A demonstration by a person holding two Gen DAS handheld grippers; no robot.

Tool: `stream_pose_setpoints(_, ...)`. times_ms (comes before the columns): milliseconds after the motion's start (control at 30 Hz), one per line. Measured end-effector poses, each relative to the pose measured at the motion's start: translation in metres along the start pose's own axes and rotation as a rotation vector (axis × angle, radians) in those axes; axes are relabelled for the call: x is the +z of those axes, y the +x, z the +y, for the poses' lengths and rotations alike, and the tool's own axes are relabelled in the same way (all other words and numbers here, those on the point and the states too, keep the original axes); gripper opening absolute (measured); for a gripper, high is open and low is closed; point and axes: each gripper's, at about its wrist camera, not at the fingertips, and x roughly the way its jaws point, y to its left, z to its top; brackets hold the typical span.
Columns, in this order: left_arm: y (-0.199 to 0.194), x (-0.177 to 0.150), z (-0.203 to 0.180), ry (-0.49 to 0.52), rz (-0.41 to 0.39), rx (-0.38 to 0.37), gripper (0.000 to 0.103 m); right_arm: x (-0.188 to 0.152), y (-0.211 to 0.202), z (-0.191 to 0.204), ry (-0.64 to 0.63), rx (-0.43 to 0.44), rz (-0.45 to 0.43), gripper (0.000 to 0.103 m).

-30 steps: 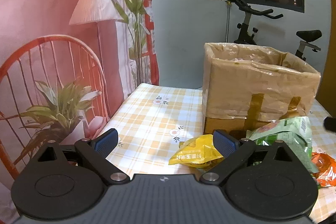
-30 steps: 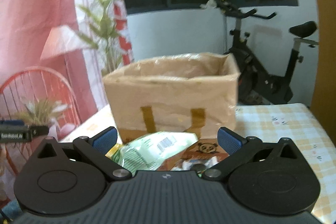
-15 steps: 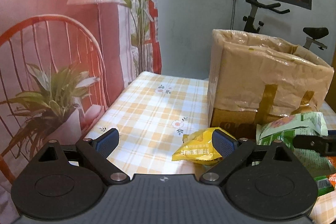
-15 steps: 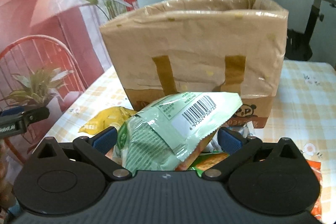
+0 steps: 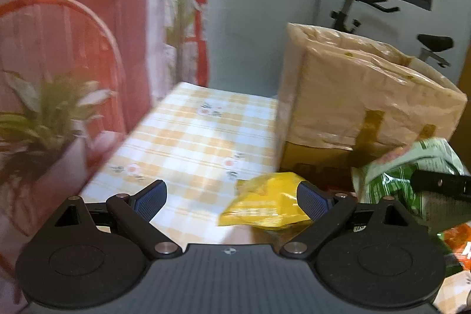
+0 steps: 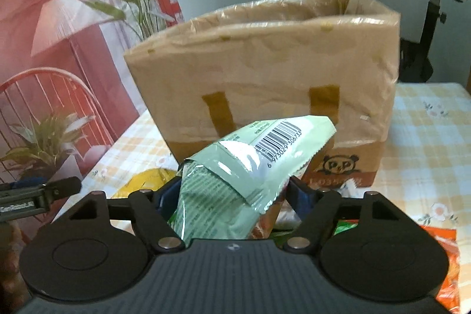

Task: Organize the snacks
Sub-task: 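Grasp the yellow bag with the left tool while the right tool grasps the green-white bag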

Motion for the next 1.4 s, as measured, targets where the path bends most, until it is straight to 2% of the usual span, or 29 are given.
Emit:
stream_pose_setpoints(133,0.024,0.002,-0.006,-0.015,0.036,-0.095,0.097,0.003,-0.007,-0.009,0.025,-0.004,-0.039,0.076)
stream_pose_setpoints(267,0.045,0.003,-0.011,0.009,-0.008,-0.077,0.097,0.005,-0.005,-0.014,0.038,0.002,-0.030,0.075)
stream_pose_setpoints(467,0.090,0.001,-0.004,-0.038,0.101,-0.101,0.097,0.008,0.000,-0.014,0.031,0.012,-0.010,0.075)
stream_pose_setpoints(567,0.100,-0.003,-0.005,-0.034,0.126,-0.121,0.097,0.009,0.001,-0.013,0.027,0.015,-0.004,0.075)
stream_pose_setpoints(767,0.107,-0.007,-0.012,0.009,0.144,-0.133,0.101,0.009,0.005,-0.019,0.050,0.032,0.004,0.075)
stream_pose_setpoints(933,0.111,-0.008,-0.008,-0.028,0.156,-0.152,0.101,0.010,0.006,-0.019,0.049,0.038,0.008,0.075)
stream_pose_setpoints(1133,0.100,-0.008,-0.010,0.001,0.112,-0.151,0.086,0.010,0.006,-0.020,0.051,0.041,0.011,0.075)
stream_pose_setpoints(1400,0.073,-0.005,-0.007,0.043,0.044,-0.093,0.085,0.009,0.001,-0.019,0.053,0.047,-0.007,0.075)
